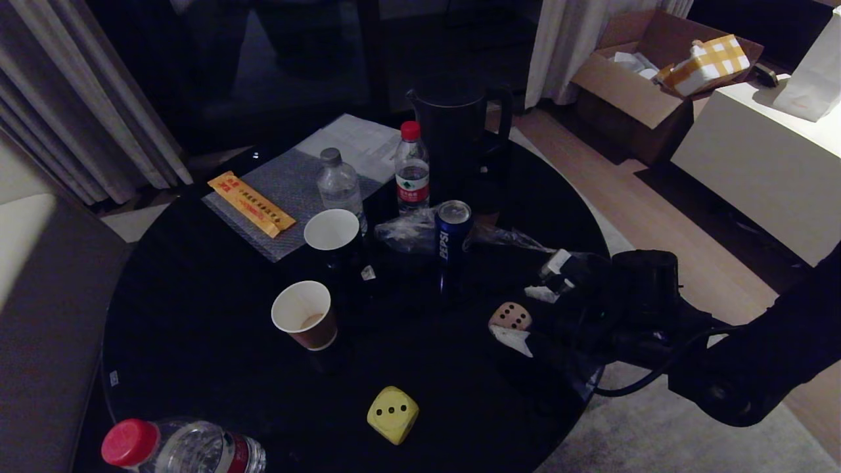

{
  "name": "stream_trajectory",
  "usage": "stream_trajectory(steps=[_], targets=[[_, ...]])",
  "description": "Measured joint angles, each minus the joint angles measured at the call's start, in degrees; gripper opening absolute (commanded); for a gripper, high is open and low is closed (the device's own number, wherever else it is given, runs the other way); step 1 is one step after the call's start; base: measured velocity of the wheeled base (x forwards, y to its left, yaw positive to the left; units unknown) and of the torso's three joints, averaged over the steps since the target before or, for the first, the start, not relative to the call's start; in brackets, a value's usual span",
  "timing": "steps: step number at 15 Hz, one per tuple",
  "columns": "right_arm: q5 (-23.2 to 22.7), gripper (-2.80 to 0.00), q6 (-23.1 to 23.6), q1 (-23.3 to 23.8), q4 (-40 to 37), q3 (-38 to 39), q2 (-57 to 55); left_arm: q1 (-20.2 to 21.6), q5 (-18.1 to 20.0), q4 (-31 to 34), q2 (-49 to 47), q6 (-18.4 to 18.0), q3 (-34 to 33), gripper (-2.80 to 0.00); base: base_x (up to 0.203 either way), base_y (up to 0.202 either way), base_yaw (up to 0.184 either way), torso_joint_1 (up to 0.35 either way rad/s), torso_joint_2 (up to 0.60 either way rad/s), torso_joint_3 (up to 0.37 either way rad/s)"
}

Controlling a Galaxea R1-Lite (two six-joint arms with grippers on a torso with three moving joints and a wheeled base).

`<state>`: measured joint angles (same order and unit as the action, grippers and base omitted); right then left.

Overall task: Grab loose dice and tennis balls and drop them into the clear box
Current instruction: Pick up toys out of the box

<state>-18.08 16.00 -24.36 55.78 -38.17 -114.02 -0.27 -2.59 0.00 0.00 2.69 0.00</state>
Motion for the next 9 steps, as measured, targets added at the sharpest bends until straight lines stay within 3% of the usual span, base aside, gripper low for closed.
stream_trajectory(steps=[7,8,9], targets=[[0.4,0.00,0.1,0.6,1.4,-0.9,-2.7,0.0,0.0,0.0,0.0,0.0,0.0,-2.80,0.000,0.000,0.000,0.000,0.00,0.000],[0.5,-2.80,0.1,0.7,1.4,-0.9,-2.8,0.0,0.0,0.0,0.0,0.0,0.0,-2.80,0.000,0.000,0.000,0.000,0.00,0.000],[0.8,-2.80,0.1,0.7,1.3,-0.8,-2.9,0.0,0.0,0.0,0.0,0.0,0.0,-2.80,0.000,0.000,0.000,0.000,0.00,0.000]])
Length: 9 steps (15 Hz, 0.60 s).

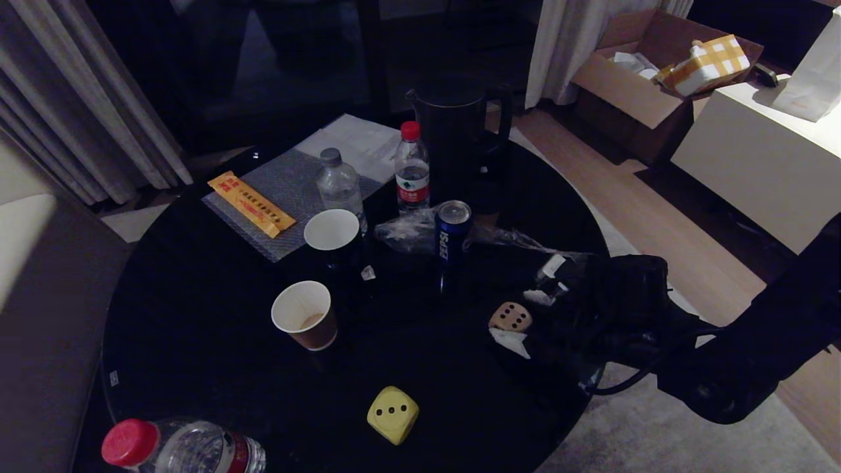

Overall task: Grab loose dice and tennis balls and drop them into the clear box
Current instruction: Pick up toys out of the box

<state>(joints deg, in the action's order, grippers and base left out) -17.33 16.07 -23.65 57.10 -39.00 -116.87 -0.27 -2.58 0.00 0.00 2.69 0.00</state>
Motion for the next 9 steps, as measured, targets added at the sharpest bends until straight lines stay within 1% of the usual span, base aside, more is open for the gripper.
stream_trajectory(steps=[2,6,9], targets=[[1.0,-2.80,0.0,0.3,-0.1,0.3,-0.3,0.0,0.0,0.0,0.0,0.0,0.0,-2.80,0.000,0.000,0.000,0.000,0.00,0.000],[5.0,-2.80,-0.2,0.3,0.0,1.0,-0.5,0.0,0.0,0.0,0.0,0.0,0.0,-2.80,0.000,0.000,0.000,0.000,0.00,0.000],[5.9,-2.80,-1.2,0.3,-0.6,4.3,2.3,0.0,0.0,0.0,0.0,0.0,0.0,-2.80,0.000,0.000,0.000,0.000,0.00,0.000]])
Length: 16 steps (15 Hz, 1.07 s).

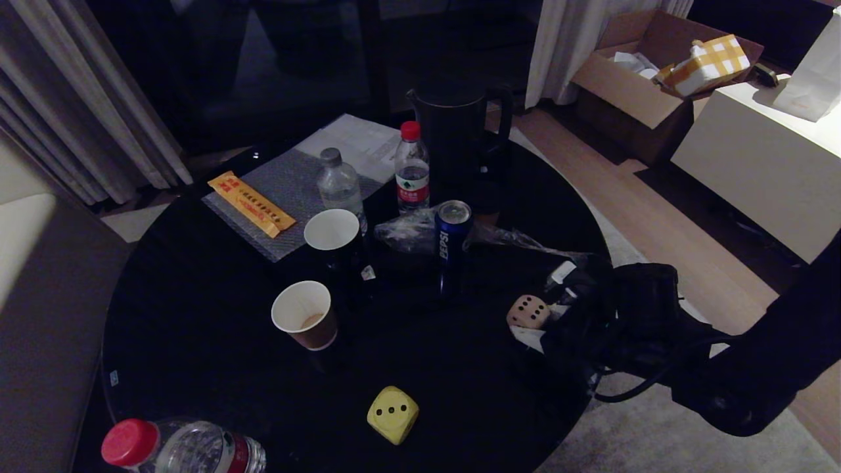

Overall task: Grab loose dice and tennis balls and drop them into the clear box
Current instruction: Pick up toys out of the box, then put the toys in the box

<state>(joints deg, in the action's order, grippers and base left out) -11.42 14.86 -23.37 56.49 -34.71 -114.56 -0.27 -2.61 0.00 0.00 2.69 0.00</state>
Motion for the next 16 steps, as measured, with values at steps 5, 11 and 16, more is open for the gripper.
stream_trajectory(steps=[5,11,16], targets=[[4.4,-2.80,-3.2,1.5,-2.2,8.8,11.3,0.0,0.0,0.0,0.0,0.0,0.0,-2.80,0.000,0.000,0.000,0.000,0.00,0.000],[11.1,-2.80,-12.9,10.8,-23.0,15.1,35.5,0.0,0.0,0.0,0.0,0.0,0.0,-2.80,0.000,0.000,0.000,0.000,0.00,0.000],[11.7,-2.80,-14.8,17.4,-43.5,22.8,61.2,0.0,0.0,0.0,0.0,0.0,0.0,-2.80,0.000,0.000,0.000,0.000,0.00,0.000]])
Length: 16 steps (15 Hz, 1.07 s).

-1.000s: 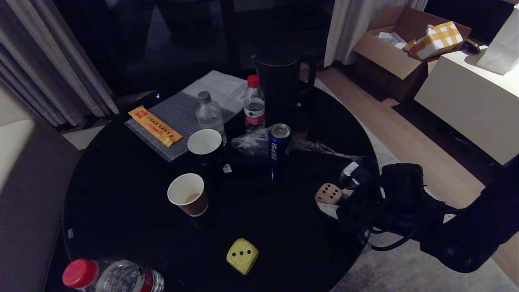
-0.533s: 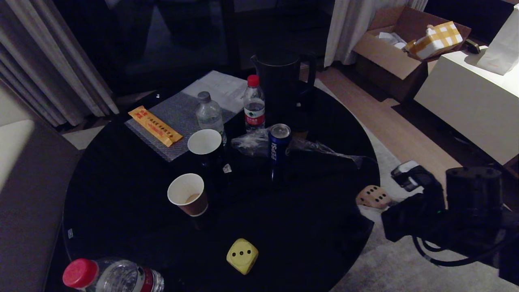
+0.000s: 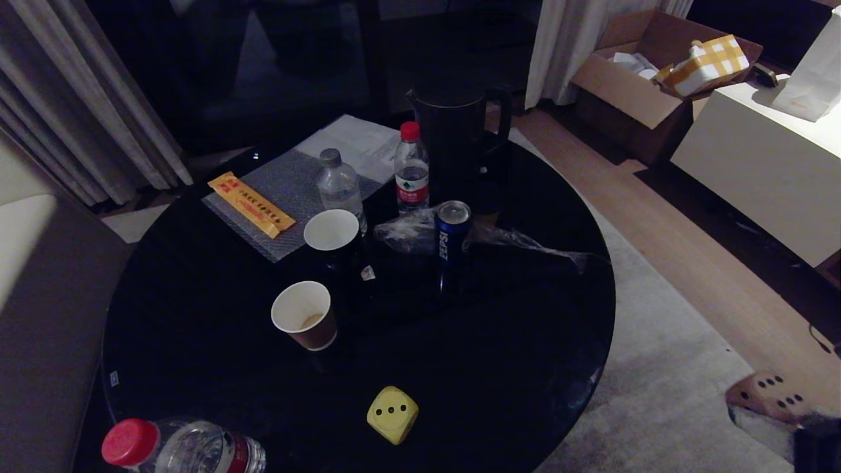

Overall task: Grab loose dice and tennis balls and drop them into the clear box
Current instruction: Put the toys in the box

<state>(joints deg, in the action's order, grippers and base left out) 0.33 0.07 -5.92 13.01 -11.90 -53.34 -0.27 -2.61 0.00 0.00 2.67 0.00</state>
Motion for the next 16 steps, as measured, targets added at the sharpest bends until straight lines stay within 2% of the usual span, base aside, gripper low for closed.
stream_trajectory(steps=[6,8,12,14,16], targets=[[-0.7,-2.80,-1.5,3.9,-25.3,3.4,29.3,0.0,0.0,0.0,0.0,0.0,0.0,-2.80,0.000,0.000,0.000,0.000,0.00,0.000],[-0.8,-2.80,-1.7,4.4,-30.7,3.5,37.7,0.0,0.0,0.0,0.0,0.0,0.0,-2.80,0.000,0.000,0.000,0.000,0.00,0.000],[-0.2,-2.80,-3.6,5.2,-32.7,3.9,49.8,0.0,0.0,0.0,0.0,0.0,0.0,-2.80,0.000,0.000,0.000,0.000,0.00,0.000],[0.6,-2.80,-4.7,5.2,-28.8,5.5,51.9,0.0,0.0,0.0,0.0,0.0,0.0,-2.80,0.000,0.000,0.000,0.000,0.00,0.000],[0.4,-2.80,-3.7,5.3,-22.0,8.1,52.9,0.0,0.0,0.0,0.0,0.0,0.0,-2.80,0.000,0.000,0.000,0.000,0.00,0.000]])
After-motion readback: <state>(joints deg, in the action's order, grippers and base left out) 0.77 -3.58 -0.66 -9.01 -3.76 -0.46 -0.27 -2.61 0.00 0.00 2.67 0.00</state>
